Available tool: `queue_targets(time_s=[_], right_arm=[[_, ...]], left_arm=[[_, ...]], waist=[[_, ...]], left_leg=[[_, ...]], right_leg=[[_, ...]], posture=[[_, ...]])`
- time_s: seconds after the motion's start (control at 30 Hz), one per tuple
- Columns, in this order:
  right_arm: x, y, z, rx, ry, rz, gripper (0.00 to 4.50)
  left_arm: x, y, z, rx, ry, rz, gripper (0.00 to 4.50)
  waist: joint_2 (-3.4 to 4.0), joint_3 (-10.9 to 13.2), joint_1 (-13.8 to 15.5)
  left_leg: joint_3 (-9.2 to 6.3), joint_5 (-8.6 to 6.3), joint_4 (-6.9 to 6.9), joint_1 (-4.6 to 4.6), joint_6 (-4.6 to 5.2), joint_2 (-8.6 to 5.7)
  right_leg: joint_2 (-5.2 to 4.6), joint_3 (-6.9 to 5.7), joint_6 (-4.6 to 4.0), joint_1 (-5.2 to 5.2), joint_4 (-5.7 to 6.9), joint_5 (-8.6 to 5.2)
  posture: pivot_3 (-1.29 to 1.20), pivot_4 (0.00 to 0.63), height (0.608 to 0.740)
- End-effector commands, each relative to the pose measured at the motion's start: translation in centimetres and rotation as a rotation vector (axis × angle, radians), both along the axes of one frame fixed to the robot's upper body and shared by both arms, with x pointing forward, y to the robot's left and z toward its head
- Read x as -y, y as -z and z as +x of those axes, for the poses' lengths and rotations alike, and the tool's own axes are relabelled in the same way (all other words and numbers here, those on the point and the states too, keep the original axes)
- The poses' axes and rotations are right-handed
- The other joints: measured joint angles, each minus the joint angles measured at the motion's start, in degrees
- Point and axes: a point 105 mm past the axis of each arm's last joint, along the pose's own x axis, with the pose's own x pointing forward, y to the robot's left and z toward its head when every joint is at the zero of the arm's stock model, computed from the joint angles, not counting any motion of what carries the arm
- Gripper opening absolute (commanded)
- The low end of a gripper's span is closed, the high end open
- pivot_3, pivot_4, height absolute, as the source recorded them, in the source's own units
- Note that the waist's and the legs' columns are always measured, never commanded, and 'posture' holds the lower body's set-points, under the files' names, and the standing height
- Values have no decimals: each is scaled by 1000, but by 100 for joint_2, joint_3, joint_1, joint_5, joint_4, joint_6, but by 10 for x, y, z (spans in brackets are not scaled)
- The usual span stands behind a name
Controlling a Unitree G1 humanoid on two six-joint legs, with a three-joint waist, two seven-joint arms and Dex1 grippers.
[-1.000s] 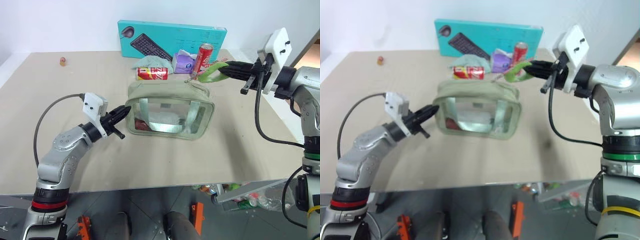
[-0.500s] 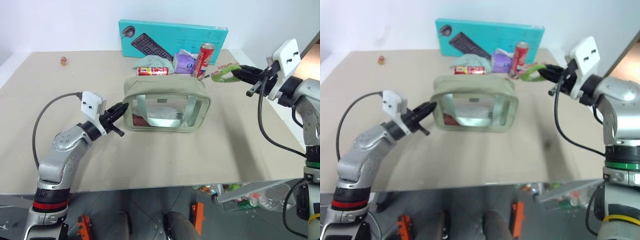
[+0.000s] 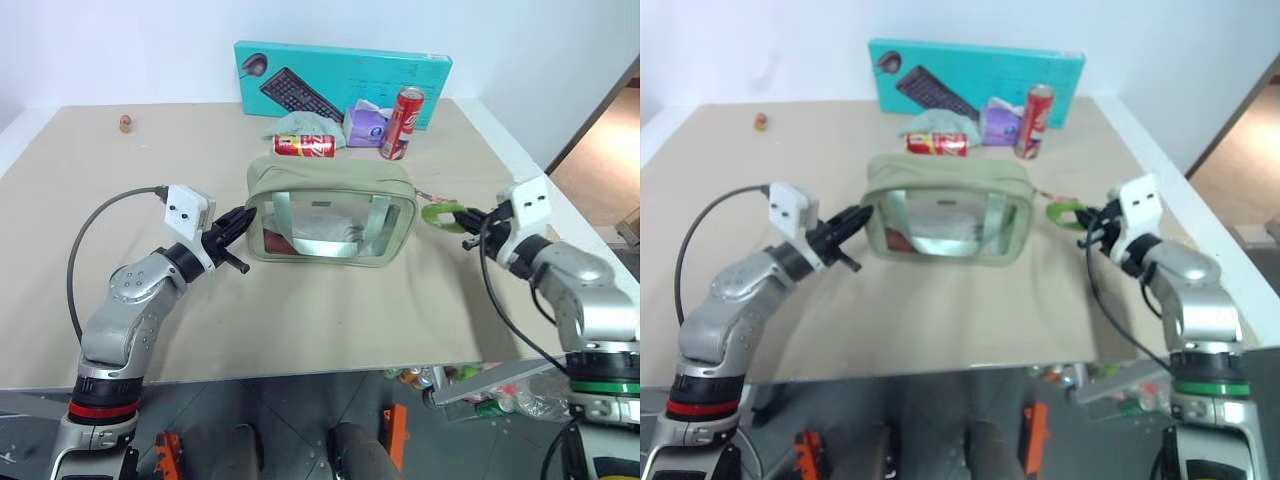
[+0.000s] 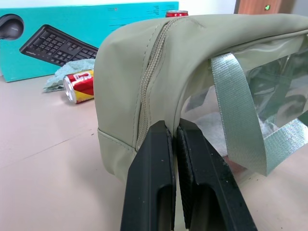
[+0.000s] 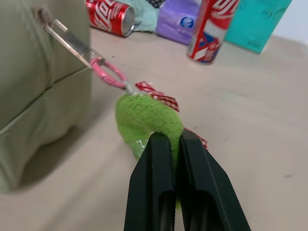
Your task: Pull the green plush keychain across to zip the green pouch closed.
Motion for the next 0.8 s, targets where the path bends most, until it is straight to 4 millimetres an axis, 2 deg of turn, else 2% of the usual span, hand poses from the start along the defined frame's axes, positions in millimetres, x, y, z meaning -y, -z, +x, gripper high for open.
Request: queue_targets(time_s=[0.03,0.2,0.33,0.43,0.57,0.63,0.8], right_arm=[[-7,6,0,7,12,-5,14],[-20,24,3,-13,-14,-28,14],[-44,36,2,-12,-105,-95,14],[-61,55,3,-44,-162,-147,14],[-68,73,5,-73,-194,-183,14],[-69,75,7,-71,-199,-185,14],[-65,46,13,0,-164,-41,14]], left_arm=[[-9,-13,1,50,-40,-16,0],[-8,-14,1,48,-40,-23,0],[-8,-13,1,45,-42,-30,0],[-7,-13,0,42,-42,-33,0],[-6,-13,0,40,-45,-38,0],[-6,-12,0,40,-44,-38,0],[-3,-10,-3,18,-12,-37,0]], waist=[[0,0,0],[0,0,0],[0,0,-1],[0,0,-3],[-3,-1,-5],[-5,-3,-7],[-6,-3,-10]], left_leg=[[0,0,0,2,0,0],[2,0,0,3,0,0],[2,0,-1,6,0,0],[2,0,-1,10,0,1],[3,0,1,33,0,1],[5,0,1,47,-1,1],[3,5,1,58,0,2]], right_leg=[[1,1,0,2,0,0],[1,3,1,2,0,1],[2,3,0,3,0,1],[3,3,0,6,0,1],[2,3,0,33,-2,1],[2,5,1,45,-2,1],[9,12,-5,49,-1,16]], posture=[[0,150,740],[0,150,740],[0,150,740],[0,150,740],[0,150,740],[0,150,740],[0,150,740]])
